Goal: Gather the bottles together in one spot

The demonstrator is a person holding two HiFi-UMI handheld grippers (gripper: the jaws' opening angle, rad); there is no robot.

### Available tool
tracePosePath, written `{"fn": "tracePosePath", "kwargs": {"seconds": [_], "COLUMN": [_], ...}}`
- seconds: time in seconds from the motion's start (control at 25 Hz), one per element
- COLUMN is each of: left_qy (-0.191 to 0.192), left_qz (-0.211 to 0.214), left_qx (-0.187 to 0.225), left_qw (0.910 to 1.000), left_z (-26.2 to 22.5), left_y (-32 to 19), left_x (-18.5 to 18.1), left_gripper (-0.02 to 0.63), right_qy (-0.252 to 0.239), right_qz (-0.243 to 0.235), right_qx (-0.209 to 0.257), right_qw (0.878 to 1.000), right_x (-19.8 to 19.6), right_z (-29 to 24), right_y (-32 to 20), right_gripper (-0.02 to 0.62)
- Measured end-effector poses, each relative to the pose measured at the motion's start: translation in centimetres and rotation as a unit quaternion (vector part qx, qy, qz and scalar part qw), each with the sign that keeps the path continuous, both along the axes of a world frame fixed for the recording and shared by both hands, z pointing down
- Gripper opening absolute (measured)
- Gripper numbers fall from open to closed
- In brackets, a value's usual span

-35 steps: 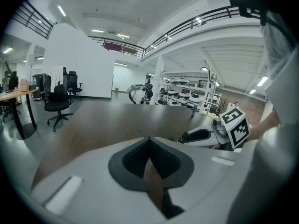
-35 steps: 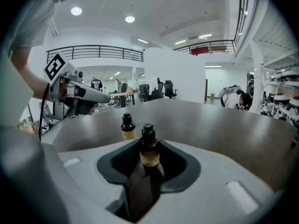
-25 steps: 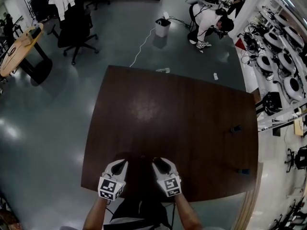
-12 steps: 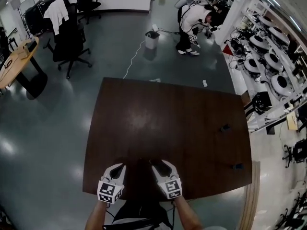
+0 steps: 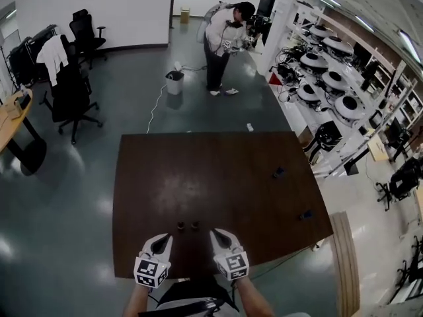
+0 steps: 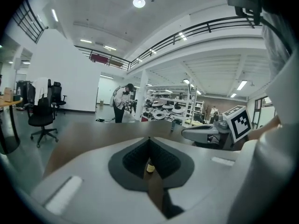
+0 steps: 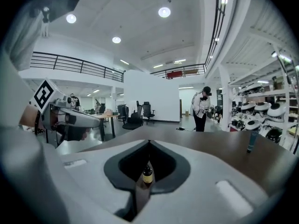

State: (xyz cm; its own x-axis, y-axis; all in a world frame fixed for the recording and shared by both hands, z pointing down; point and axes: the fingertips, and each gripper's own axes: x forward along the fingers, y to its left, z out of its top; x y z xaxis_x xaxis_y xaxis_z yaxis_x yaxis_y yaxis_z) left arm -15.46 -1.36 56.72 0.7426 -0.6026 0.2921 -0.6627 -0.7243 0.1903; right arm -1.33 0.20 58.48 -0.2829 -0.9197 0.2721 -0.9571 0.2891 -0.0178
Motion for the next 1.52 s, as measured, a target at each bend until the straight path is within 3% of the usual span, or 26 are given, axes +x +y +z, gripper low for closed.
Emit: {"fn": "tracePosePath", "kwargs": {"seconds": [0.24,0.52,0.8,1.16,1.52], "left_qy": [0.017,0.030,0.034,0.041,0.027], "left_qz": [0.042,0.096,0.139,0.193,0.240], "left_qx": [0.012,0.029,0.036,0.034,0.016], "left_qw": [0.9989,0.9945,0.9891,0.9798,0.9702], "left_z": [-2.0,-3.4,-4.1,-4.8,-4.0], "left_y": [1.4,2.8,3.5,4.6,5.8], "left_x": [2.7,7.3,13.0,23.9,32.2], "left_gripper": [0.001,0.000,0.002,0.002,0.002], "right_qy": [-0.011,0.007,0.024,0.020,0.004], "right_qz": [0.020,0.091,0.168,0.211,0.289], "right_qx": [0.003,0.013,0.026,0.018,0.006], "right_qw": [1.000,0.996,0.985,0.977,0.957], "right_x": [0.8,6.2,13.1,22.5,31.7], "right_z": [-2.3,-3.7,-5.1,-4.4,-3.3], "right_y": [2.8,5.1,7.0,9.2,12.2], "right_gripper": [0.002,0.002,0.002,0.002,0.002]}}
